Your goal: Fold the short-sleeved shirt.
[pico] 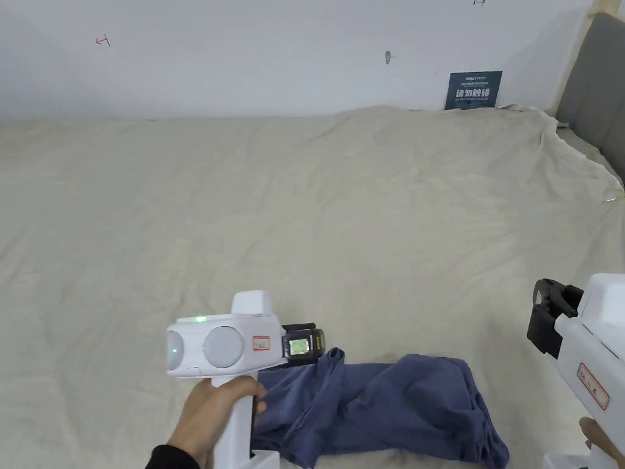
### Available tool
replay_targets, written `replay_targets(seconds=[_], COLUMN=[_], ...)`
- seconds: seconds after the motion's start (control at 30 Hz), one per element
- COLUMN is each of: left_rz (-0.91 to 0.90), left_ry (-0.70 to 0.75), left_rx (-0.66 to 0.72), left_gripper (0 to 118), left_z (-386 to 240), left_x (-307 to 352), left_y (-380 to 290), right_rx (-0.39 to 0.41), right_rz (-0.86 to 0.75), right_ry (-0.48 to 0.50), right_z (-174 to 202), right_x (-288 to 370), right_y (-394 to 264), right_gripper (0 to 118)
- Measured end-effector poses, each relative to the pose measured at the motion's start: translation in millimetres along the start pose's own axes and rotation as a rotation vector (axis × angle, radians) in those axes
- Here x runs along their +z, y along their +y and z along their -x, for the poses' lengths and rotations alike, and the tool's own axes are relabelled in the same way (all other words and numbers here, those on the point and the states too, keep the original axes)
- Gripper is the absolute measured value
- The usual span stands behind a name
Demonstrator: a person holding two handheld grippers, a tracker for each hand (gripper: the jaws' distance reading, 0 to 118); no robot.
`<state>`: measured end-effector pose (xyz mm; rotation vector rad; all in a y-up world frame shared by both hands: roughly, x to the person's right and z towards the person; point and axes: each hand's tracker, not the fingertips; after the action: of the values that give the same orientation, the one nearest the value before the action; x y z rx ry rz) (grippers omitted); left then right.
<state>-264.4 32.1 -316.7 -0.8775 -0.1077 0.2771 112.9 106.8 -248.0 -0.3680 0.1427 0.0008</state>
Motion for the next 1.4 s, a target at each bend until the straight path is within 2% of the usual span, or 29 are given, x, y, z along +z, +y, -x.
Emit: replay_targets(seconds=[0.1,0.13,0.17,0.2,0.23,0.3,0.47,0.7,0.9,1.03,1.3,1.4], left_rz=[0.003,-0.015,-0.058,-0.102,-0.120,-0.104,-0.075,0.014,0.088,0.102,0.098,0.060], left_ry=[0.065,0.086,0.095,0.091,0.087,0.096,0.050,0.003,-0.059,-0.015,-0.050,-0.128], left_rx=[-0.046,-0.046,-0.043,-0.069,-0.083,-0.082,-0.052,-0.087,-0.160,-0.220,-0.171,-0.065], left_gripper=[101,92,73,40,20,1,0,0,0,0,0,0], left_z=[16,21,27,31,34,42,48,7,-38,-59,-50,-40], left_x=[7,8,11,13,13,3,-15,-46,-68,-88,-82,-70], left_y=[-4,-9,-14,-19,-25,-37,-61,-88,-103,-112,-102,-93], right_rx=[0.006,0.006,0.005,0.004,0.003,0.002,-0.001,-0.009,-0.016,-0.020,-0.037,-0.034], right_rz=[-0.004,-0.006,-0.007,-0.009,-0.012,-0.013,-0.005,0.011,0.019,0.022,0.028,0.026], right_ry=[0.005,0.007,0.010,0.011,0.010,0.009,0.007,-0.003,-0.023,-0.039,-0.047,-0.041], right_z=[2,3,3,3,3,3,2,-6,-16,-22,-26,-23], right_x=[1,1,1,2,2,3,3,4,7,10,10,10], right_y=[2,3,3,4,4,4,2,-4,-6,-7,-9,-8], right_gripper=[0,0,0,0,0,0,0,0,0,0,0,0])
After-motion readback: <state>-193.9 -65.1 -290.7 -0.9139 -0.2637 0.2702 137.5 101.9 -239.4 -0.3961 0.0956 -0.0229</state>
